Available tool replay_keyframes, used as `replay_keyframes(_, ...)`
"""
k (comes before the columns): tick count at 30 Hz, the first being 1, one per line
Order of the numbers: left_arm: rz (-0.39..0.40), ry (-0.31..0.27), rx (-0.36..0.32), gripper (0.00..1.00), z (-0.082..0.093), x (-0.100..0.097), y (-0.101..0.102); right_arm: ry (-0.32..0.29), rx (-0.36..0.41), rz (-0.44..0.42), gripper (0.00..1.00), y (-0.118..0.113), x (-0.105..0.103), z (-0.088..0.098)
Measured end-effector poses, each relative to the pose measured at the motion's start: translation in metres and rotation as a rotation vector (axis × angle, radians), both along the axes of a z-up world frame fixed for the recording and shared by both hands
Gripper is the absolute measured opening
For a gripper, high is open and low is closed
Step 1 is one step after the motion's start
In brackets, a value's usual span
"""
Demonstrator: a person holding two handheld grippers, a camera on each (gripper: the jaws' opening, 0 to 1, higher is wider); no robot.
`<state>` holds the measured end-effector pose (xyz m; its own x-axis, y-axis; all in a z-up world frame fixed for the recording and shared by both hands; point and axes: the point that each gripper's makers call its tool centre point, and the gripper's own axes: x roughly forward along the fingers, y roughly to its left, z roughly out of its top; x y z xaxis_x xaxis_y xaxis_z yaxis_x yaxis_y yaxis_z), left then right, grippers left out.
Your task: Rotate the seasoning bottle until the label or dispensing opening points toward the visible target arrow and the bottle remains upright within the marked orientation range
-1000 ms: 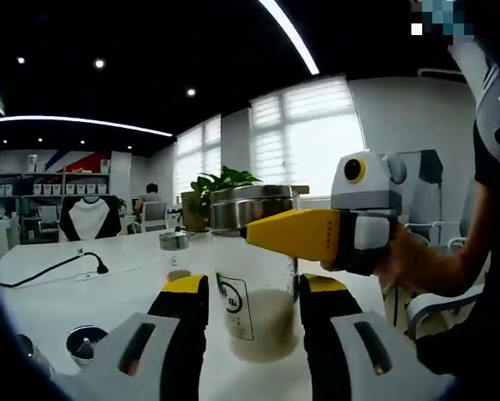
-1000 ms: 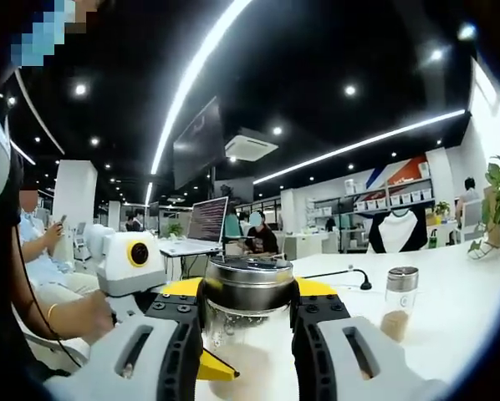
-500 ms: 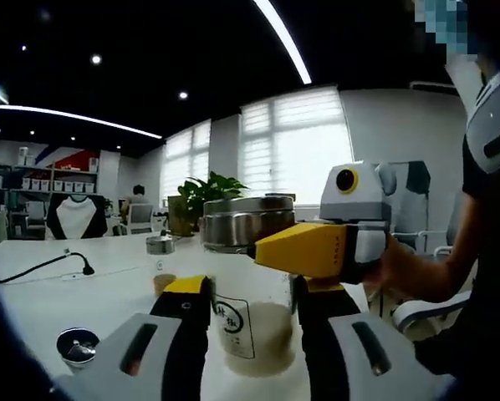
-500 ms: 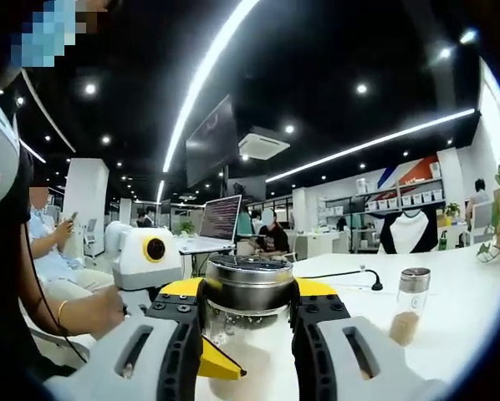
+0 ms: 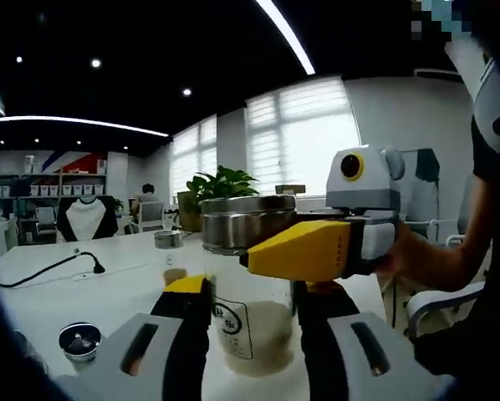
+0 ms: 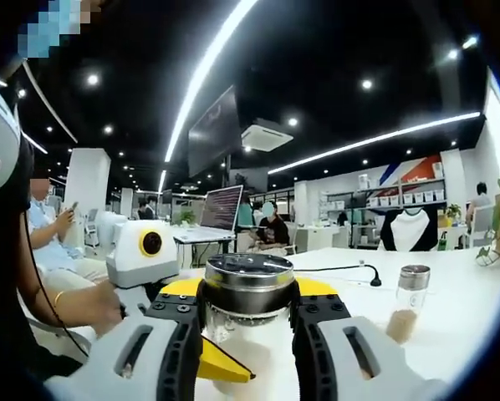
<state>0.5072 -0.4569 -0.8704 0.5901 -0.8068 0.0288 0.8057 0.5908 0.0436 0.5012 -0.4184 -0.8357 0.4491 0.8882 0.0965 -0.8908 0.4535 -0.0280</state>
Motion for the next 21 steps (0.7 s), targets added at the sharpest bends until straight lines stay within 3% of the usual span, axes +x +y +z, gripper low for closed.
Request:
replay_keyframes(4,0.047,0.037,-0.049,0.42,-0.004,0.003,0.000,0.052,0.034,-0.016,0.38,-0.005,0.005,-0.004)
replay_keyframes(13,0.239,-0.006,-0.011,0.42,-0.007,0.013,0.005,0.078,0.011,-0.077,0.37,-0.007,0.011,-0.007)
replay_keyframes(17,0.285,0.036,-0.015,0.42,-0.011,0.017,0.008,0.083,-0.015,-0.114,0.37,-0.004,0.014,-0.010)
replay_keyframes(21,0.350,0.019,0.027,0.42,-0.013,0.021,0.012,0.089,-0.035,-0.138,0.37,-0.003,0.017,-0.012)
